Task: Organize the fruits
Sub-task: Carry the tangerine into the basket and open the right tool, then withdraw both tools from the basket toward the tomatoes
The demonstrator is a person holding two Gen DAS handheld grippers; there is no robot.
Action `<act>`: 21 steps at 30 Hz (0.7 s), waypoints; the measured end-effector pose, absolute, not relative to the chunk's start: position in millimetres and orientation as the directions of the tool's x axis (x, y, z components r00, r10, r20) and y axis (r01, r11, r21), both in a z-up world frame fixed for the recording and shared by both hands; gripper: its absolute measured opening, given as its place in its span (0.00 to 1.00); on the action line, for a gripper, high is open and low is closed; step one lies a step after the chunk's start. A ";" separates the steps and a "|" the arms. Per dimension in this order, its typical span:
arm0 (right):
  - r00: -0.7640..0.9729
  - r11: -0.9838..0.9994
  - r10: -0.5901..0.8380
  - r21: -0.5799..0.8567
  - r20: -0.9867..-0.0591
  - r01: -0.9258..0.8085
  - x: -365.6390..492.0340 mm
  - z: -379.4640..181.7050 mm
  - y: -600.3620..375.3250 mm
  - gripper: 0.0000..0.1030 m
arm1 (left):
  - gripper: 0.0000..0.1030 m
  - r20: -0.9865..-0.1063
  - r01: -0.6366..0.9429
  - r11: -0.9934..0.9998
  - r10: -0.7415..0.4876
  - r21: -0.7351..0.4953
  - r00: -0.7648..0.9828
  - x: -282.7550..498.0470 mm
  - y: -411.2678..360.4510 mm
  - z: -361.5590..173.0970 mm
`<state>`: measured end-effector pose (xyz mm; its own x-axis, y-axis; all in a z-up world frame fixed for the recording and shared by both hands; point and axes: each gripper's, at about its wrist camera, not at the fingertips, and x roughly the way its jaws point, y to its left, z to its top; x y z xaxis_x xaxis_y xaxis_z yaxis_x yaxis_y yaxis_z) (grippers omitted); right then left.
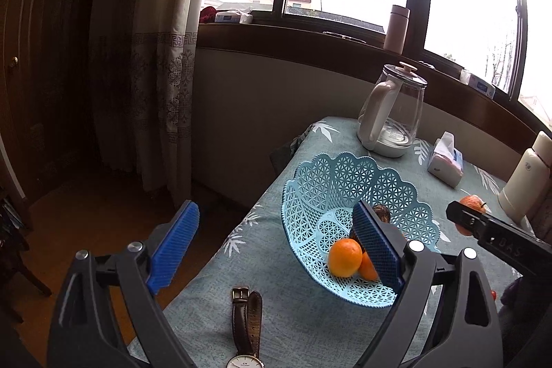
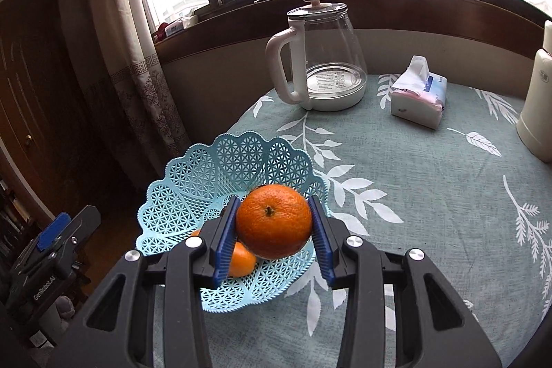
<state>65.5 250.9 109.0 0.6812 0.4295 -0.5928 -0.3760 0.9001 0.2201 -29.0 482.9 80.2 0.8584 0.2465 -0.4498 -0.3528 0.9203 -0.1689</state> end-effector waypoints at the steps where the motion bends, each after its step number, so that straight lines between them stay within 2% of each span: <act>1: 0.681 0.902 0.426 0.218 -0.595 -0.374 66.6 108.2 253.7 0.40 | 0.89 -0.449 -0.350 0.921 0.243 -0.173 0.860 -29.4 483.3 80.8; 3: 0.679 0.900 0.428 0.216 -0.597 -0.378 67.2 108.2 258.6 0.42 | 0.89 -0.446 -0.346 0.920 0.236 -0.182 0.863 -29.9 483.5 82.1; 6: 0.694 0.901 0.427 0.206 -0.580 -0.382 64.6 112.6 260.6 0.51 | 0.89 -0.441 -0.338 0.923 0.228 -0.187 0.868 -31.1 482.1 83.7; 14: 0.712 0.905 0.422 0.214 -0.561 -0.368 53.7 118.7 249.1 0.52 | 0.97 -0.430 -0.313 0.929 0.206 -0.196 0.879 -33.8 473.0 88.1; 21: 0.752 0.917 0.399 0.227 -0.524 -0.328 39.0 125.5 230.1 0.55 | 0.97 -0.412 -0.275 0.940 0.173 -0.200 0.895 -38.8 461.3 95.1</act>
<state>39.0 230.1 125.5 0.7522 0.3993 -0.5243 -0.3285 0.9168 0.2270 -38.8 461.3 95.1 0.8947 0.1734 -0.4117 -0.2745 0.9405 -0.2004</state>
